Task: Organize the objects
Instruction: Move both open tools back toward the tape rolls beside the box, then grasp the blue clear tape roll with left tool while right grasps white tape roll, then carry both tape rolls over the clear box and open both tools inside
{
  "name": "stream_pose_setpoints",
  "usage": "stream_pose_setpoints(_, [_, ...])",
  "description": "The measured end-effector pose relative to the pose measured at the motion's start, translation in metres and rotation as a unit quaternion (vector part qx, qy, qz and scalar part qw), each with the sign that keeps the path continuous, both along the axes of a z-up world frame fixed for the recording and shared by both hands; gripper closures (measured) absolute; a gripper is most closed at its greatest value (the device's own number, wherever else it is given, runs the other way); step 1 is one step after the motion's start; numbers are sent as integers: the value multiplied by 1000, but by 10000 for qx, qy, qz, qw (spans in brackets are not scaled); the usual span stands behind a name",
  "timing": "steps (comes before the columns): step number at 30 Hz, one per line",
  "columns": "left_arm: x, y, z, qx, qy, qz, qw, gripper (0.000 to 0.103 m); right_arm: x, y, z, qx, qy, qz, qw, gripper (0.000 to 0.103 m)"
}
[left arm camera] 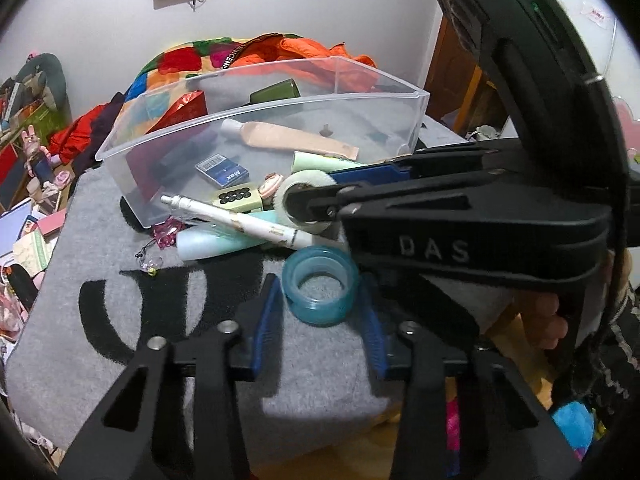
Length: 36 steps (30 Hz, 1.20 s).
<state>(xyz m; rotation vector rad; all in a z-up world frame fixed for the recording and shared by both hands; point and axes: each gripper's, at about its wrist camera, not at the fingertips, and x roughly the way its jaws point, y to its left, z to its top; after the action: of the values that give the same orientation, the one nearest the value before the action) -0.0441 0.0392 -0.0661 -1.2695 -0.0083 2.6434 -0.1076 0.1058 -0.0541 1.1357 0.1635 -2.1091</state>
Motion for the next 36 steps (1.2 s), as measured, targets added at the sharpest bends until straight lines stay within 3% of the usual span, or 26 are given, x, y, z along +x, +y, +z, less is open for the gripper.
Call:
stream_pose_setpoints(18, [10,-26,37,78,439,384,9983,65,18,34,46,-529,477,-216,9972,82])
stream_pose_setpoints(29, [-16,-35,72,-20,896,555,9944,65,12,58,73,-654,861,-524,9928,81])
stream_pose_setpoints(36, [-42,-39,80,-23,981,589,9934,65,-2,64,83,-611,1071,-721,9897,81])
